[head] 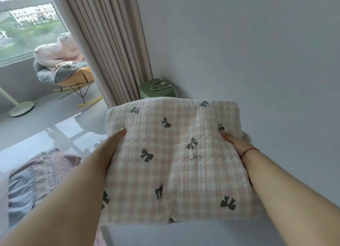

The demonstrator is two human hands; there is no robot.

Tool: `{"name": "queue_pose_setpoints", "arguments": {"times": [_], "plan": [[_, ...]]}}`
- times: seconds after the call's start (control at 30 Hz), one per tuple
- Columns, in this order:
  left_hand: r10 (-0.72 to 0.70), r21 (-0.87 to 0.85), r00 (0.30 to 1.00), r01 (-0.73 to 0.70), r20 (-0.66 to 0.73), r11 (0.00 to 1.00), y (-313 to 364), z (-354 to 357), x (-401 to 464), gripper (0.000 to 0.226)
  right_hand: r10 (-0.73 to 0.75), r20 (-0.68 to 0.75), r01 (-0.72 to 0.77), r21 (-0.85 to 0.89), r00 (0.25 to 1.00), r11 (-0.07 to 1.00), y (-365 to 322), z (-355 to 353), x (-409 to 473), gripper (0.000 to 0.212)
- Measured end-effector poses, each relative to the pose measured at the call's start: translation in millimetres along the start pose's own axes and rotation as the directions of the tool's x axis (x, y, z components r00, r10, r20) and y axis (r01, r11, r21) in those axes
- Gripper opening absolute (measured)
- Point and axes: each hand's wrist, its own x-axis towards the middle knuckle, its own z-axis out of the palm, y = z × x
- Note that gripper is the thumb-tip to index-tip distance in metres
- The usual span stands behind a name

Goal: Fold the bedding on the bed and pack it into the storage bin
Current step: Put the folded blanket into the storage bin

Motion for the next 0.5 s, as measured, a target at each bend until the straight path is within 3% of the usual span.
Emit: {"name": "queue_pose_setpoints", "arguments": {"times": [0.07,0.17,0.33,0.4,0.5], "plan": [[-0.009,0.032,0.999,0.008,0.039,0.999,16,13,30,0.051,0.016,-0.049,-0.015,0.017,0.999,1.000,-6,-1,16,0.066],[-0.070,0.117,0.993,0.059,0.093,0.991,38,22,80,0.085,0.064,-0.107,-0.059,0.048,0.992,0.997,-6,-3,46,0.106],[-0.130,0.286,0.975,0.075,0.178,0.955,82,43,162,0.106,0.069,-0.245,-0.033,0.150,0.967,0.988,-1,8,88,0.119],[-0.160,0.344,0.966,0.083,0.202,0.935,100,52,196,0.105,0.079,-0.284,-0.022,0.197,0.956,0.980,2,20,100,0.112],[-0.209,0.437,0.954,0.096,0.217,0.894,120,68,249,0.107,0.125,-0.319,-0.037,0.266,0.939,0.963,10,34,119,0.074]]}}
